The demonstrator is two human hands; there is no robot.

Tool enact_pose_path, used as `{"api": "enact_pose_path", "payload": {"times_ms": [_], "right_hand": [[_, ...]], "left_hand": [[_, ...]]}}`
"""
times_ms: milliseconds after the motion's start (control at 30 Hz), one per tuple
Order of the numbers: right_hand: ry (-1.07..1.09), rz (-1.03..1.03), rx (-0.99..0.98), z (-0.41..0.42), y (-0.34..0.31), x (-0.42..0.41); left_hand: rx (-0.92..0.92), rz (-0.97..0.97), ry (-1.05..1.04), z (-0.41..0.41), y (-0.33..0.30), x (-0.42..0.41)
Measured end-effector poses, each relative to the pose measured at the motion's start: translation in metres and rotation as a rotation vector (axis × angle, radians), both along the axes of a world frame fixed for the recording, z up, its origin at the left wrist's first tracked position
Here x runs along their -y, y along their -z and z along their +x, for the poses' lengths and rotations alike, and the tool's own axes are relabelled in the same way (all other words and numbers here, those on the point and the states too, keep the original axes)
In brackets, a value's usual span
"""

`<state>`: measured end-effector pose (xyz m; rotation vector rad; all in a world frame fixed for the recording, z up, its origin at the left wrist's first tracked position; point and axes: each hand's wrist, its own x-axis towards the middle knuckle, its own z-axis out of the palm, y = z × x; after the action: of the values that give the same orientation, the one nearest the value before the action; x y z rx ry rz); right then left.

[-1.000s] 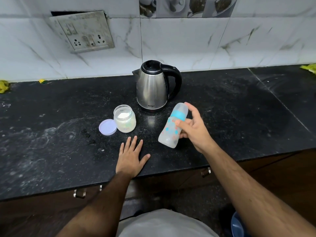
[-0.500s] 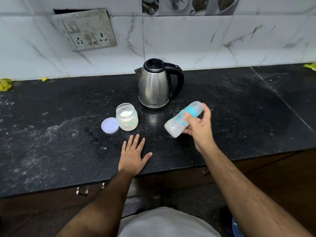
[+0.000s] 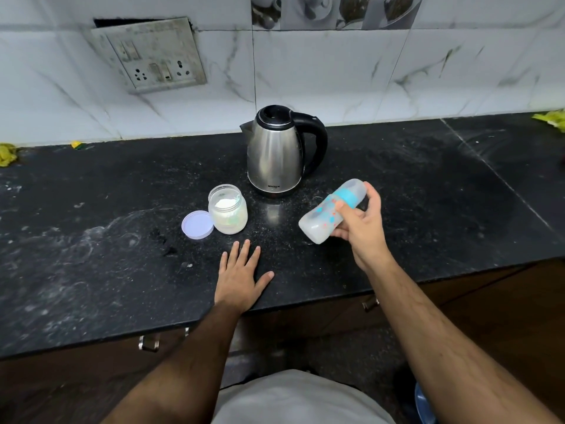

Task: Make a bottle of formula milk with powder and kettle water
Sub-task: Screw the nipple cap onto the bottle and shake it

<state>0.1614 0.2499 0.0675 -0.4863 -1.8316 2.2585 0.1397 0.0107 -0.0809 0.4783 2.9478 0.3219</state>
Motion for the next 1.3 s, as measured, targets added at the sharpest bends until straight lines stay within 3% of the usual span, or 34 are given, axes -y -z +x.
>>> {"api": "enact_pose_path", "payload": {"times_ms": [167,433,667,767,933,1133,1300], "right_hand": [[-0.184,0.137,0.047,0.012,0.002,0.008],[-0.183,0.144,0.027,0.004,-0.003,-0.001],[-0.224,0.231,0.03,0.0,-0.003,-0.005],[-0.239,0.255,0.032,-0.004,-0.002,-0.004],[-0.252,0.295,0.018,-0.01,-0.006,-0.001],[-0.272,0.317,-0.018,-0.017,-0.013,0.005],[-0.351,0.344,-0.013,-0.028,-0.016,0.003]], "left_hand": [[0.006,0.006,0.0,0.0,0.001,-0.001],[0.047,0.079,-0.034,-0.004,-0.005,-0.002],[0.036,0.537,-0.123,-0.015,-0.036,-0.008],[0.173,0.788,-0.113,-0.023,-0.063,-0.024],[0.343,1.039,-0.024,-0.039,-0.1,-0.049],[0.453,1.102,0.15,-0.052,-0.116,-0.052],[0.456,1.118,0.121,-0.059,-0.123,-0.053]]}}
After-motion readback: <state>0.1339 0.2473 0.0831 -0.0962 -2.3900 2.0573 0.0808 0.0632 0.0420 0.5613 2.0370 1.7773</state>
